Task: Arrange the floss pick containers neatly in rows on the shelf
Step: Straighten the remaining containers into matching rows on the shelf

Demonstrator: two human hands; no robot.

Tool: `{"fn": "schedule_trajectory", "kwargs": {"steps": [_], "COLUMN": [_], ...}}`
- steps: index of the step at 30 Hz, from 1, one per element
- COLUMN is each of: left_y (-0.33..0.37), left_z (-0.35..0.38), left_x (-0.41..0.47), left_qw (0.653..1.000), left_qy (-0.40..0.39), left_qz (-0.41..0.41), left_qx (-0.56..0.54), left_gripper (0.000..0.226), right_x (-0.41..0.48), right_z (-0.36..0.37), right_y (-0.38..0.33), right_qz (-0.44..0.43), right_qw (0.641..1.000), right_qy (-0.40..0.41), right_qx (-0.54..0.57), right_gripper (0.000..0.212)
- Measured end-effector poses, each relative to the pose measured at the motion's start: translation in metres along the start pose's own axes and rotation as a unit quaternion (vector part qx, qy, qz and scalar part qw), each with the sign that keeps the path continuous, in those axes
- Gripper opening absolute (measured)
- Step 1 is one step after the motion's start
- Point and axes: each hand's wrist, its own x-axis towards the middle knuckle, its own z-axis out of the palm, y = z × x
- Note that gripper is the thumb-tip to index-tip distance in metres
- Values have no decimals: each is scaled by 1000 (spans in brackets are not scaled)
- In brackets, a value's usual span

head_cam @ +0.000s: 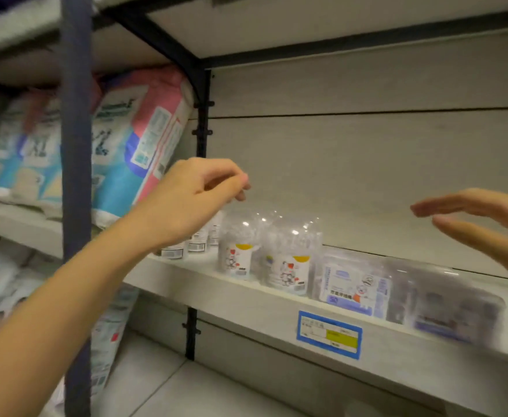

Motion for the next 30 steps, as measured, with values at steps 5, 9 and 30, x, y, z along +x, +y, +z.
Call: {"fn": "schedule_trajectory", "kwargs": {"steps": [5,9,30], "left_y": [-77,-125,-227], "left_z": [-42,-66,-89], "left_x": [-27,-32,17], "left_qw": [996,993,947], "left_qy": [-2,-15,-238], "left_qz": [-61,-37,68], "left_qx": [63,110,204], "left_gripper": [13,15,49], "right_x": [11,27,143], "right_z": [37,81,233], "right_y": [-73,-140,-260], "right_qz": [-31,-56,149], "right_qw": [997,996,977], "right_qy": [-69,-74,-117], "right_qx": [-11,-3,-95], "right_gripper": [53,48,74]}}
